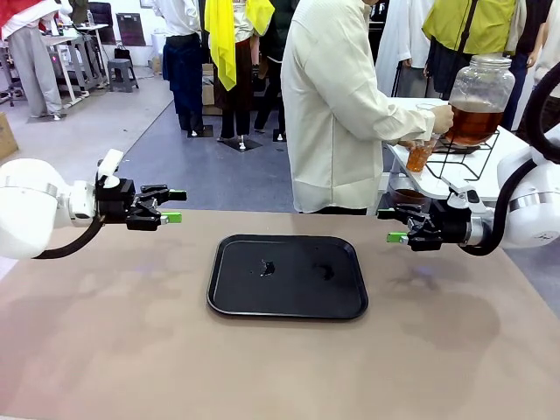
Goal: Pour the drink into the iced cup.
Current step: Open the gripper to release the iced cup you were holding.
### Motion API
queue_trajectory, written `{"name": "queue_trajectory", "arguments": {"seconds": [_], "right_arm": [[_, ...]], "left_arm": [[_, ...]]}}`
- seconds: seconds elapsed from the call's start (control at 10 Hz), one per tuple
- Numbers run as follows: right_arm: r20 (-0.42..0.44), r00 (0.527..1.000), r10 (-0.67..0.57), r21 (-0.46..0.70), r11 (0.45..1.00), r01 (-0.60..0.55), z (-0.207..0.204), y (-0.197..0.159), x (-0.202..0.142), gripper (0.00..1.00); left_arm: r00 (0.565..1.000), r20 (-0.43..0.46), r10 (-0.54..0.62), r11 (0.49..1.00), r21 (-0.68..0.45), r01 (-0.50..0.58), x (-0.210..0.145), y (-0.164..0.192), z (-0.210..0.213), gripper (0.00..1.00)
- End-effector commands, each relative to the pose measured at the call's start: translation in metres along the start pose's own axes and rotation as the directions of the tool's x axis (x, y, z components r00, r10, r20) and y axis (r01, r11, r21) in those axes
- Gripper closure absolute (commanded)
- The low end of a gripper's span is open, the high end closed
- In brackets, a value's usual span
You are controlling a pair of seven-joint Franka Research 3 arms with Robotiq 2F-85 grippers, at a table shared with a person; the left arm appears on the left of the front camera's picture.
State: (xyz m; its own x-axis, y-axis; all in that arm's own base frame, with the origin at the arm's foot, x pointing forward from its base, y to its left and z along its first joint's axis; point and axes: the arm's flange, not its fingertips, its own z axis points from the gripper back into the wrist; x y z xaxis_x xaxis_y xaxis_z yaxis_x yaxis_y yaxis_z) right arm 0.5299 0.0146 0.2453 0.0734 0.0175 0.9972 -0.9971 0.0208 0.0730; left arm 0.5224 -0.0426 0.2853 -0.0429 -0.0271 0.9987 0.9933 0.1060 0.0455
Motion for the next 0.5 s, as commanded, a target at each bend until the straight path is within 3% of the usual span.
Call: {"name": "queue_trajectory", "arguments": {"seconds": [0.0, 0.4], "right_arm": [[0.000, 1.000, 0.002, 0.003, 1.000, -0.002, -0.0019, -0.0002, 0.0021, 0.00], [0.000, 1.000, 0.002, 0.003, 1.000, -0.002, -0.0019, -0.0002, 0.0021, 0.00]], "left_arm": [[1.000, 0.005, -0.001, 1.000, 0.003, 0.001, 0.0023, -0.0003, -0.0006, 0.00], [1.000, 0.005, -0.001, 1.000, 0.003, 0.001, 0.0023, -0.0003, -0.0006, 0.00]]}}
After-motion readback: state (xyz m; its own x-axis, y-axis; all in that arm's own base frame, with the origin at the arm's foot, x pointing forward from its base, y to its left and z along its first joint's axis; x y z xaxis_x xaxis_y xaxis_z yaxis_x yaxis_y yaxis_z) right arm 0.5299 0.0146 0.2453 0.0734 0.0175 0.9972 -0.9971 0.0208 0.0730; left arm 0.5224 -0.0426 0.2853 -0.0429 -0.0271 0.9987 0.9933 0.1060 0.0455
